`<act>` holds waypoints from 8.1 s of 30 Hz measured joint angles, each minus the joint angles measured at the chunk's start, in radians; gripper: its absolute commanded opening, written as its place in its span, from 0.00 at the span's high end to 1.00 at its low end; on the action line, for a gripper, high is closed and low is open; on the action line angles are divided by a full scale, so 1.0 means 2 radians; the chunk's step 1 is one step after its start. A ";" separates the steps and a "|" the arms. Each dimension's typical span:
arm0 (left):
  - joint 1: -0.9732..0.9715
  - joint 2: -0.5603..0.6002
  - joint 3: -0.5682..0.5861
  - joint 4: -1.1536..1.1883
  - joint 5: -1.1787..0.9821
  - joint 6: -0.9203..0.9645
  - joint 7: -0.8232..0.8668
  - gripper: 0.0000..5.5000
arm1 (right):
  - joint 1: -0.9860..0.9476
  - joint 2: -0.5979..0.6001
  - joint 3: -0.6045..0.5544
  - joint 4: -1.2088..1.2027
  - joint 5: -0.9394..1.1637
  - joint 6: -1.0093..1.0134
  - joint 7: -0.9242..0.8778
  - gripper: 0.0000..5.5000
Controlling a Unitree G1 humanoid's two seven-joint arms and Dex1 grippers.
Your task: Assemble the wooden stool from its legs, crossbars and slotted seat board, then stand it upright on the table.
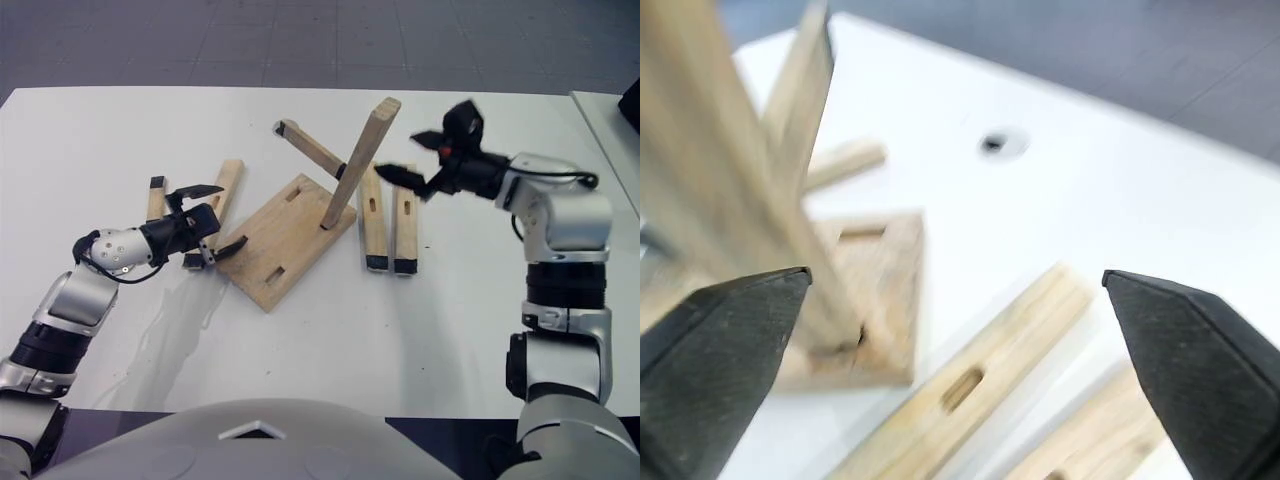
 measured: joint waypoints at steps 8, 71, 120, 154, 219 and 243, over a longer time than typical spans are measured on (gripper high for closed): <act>-0.008 -0.004 -0.001 0.005 0.001 0.002 0.000 0.02 | -0.154 0.063 -0.055 -0.023 0.041 -0.002 -0.115 0.02; -0.079 -0.172 0.025 -0.197 0.006 0.466 0.126 0.02 | 0.335 0.207 0.026 -0.257 -0.047 0.021 -0.495 0.35; -0.025 -0.109 -0.078 -0.098 0.010 0.224 0.044 0.02 | 0.066 0.203 -0.187 -0.272 0.213 0.042 -0.339 0.62; -0.139 -0.186 0.252 -0.128 -0.844 0.525 0.217 0.02 | 0.090 0.065 -0.018 -0.174 0.365 0.136 0.024 0.62; -0.133 -0.082 0.175 -0.008 -0.358 0.201 -0.016 0.63 | 0.104 0.023 0.196 -0.059 -0.105 -0.052 -0.082 0.02; -0.069 -0.116 0.133 -0.078 -0.328 0.230 -0.004 0.63 | 0.190 -0.063 0.262 -0.269 -0.217 -0.067 -0.047 0.02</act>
